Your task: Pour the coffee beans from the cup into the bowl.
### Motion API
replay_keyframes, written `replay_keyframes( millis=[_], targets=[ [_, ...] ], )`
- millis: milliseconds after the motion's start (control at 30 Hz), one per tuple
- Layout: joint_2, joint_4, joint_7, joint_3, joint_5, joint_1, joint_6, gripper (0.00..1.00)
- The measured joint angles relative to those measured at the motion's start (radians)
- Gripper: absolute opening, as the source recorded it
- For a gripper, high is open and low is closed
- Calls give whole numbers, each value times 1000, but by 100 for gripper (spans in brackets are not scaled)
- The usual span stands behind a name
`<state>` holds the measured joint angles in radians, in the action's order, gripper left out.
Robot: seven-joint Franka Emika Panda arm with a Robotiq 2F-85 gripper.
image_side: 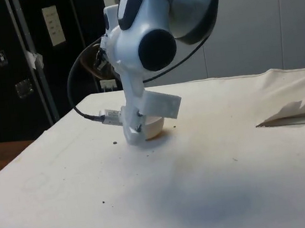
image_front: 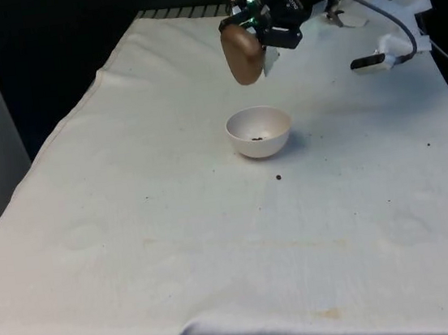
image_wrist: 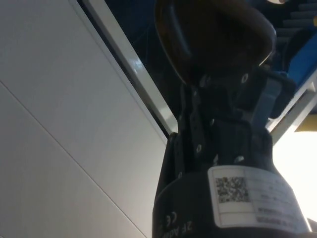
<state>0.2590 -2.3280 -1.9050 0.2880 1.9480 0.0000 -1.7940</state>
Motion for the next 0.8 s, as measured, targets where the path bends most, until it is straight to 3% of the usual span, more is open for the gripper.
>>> replay_keyframes(
  millis=[467, 800],
  targets=[
    [35, 50, -17, -73, 0, -4, -137, 3],
    [22, 56, -13, -102, -3, -9, -204, 3]
  ],
)
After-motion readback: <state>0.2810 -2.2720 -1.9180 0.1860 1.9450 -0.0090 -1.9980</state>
